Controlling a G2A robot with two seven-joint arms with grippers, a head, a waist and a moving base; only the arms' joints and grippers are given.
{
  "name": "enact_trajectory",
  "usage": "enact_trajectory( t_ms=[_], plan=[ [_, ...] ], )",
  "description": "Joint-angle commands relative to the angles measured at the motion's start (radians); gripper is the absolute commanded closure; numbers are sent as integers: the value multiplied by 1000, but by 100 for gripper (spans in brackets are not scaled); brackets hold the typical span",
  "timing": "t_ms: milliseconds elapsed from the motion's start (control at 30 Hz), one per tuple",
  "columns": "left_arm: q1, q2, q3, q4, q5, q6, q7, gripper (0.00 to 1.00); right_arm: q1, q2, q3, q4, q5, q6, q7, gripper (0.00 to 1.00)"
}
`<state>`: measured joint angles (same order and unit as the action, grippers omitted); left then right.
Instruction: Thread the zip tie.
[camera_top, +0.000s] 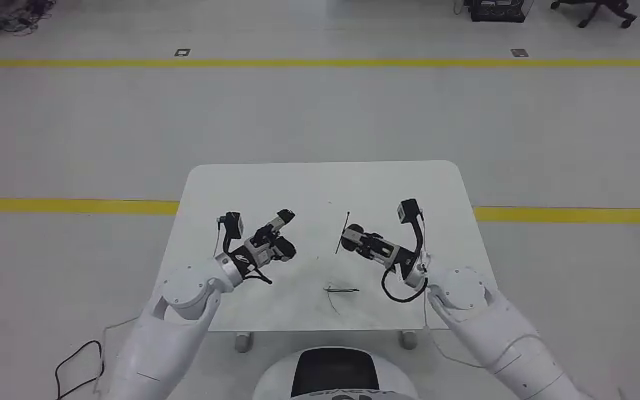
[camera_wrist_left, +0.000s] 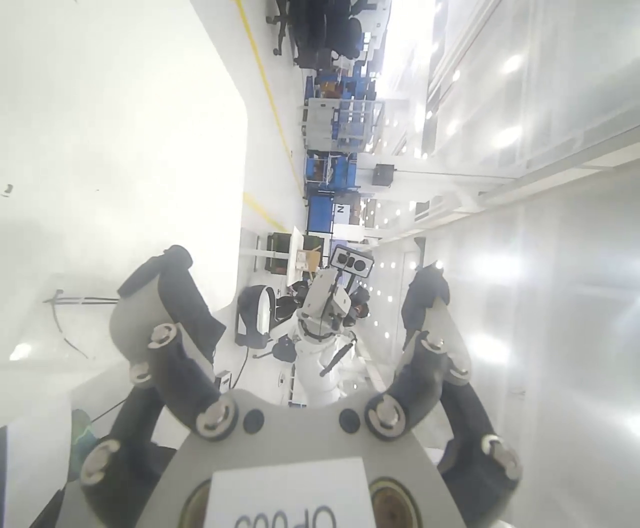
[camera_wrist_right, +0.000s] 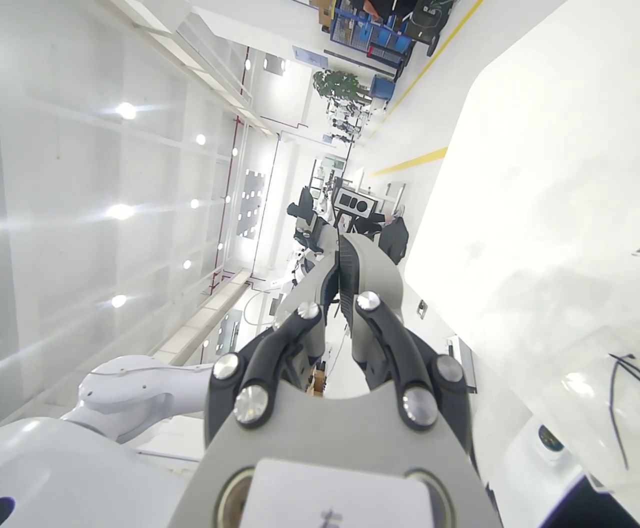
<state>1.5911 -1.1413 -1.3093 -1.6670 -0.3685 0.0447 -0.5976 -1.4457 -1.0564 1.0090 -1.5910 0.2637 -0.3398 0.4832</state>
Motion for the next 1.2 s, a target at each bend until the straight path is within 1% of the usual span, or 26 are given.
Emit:
enact_trajectory(
  t_ms=[0,67,133,167,233,467,567,700,767,900,933,967,1167],
  plan=[
    [0,2,2,-1,3,-2,-8,0,-9,-1,4,-13,-39,0,-24,100],
    [0,3,5,-1,-1,-6,-17,0,-16,-3,9,-30,-75,0,-50,100],
    [-1,3,6,3,-10,-12,-19,0,-32,-5,10,-51,-137,0,-96,100],
    [-2,3,8,3,-14,-19,-20,0,-39,-8,7,-63,-146,0,-111,100],
    [-4,3,10,8,-20,-35,-22,0,-50,-12,5,-74,-145,0,-119,100],
    [-4,3,10,8,-20,-35,-22,0,-50,-12,5,-74,-145,0,-119,100],
    [-3,3,14,11,-33,-39,-10,0,-50,-12,4,-74,-145,1,-121,100],
    [-6,2,31,18,-85,-50,-50,0,-42,-24,-18,-58,-159,0,-164,100],
    [-11,-1,44,25,-109,-52,-42,0,-38,-31,-32,-51,-151,0,-187,100],
    [-24,-9,72,42,-148,-66,9,0,-24,-47,-58,-28,-153,0,-225,100],
    [-27,-11,77,45,-156,-80,18,0,-23,-49,-61,-25,-153,0,-230,100],
    [-30,-11,76,47,-145,-97,27,0,-23,-49,-61,-25,-153,0,-230,100],
    [-30,-11,76,47,-145,-97,27,0,-23,-49,-61,-25,-153,0,-230,100]
  ],
)
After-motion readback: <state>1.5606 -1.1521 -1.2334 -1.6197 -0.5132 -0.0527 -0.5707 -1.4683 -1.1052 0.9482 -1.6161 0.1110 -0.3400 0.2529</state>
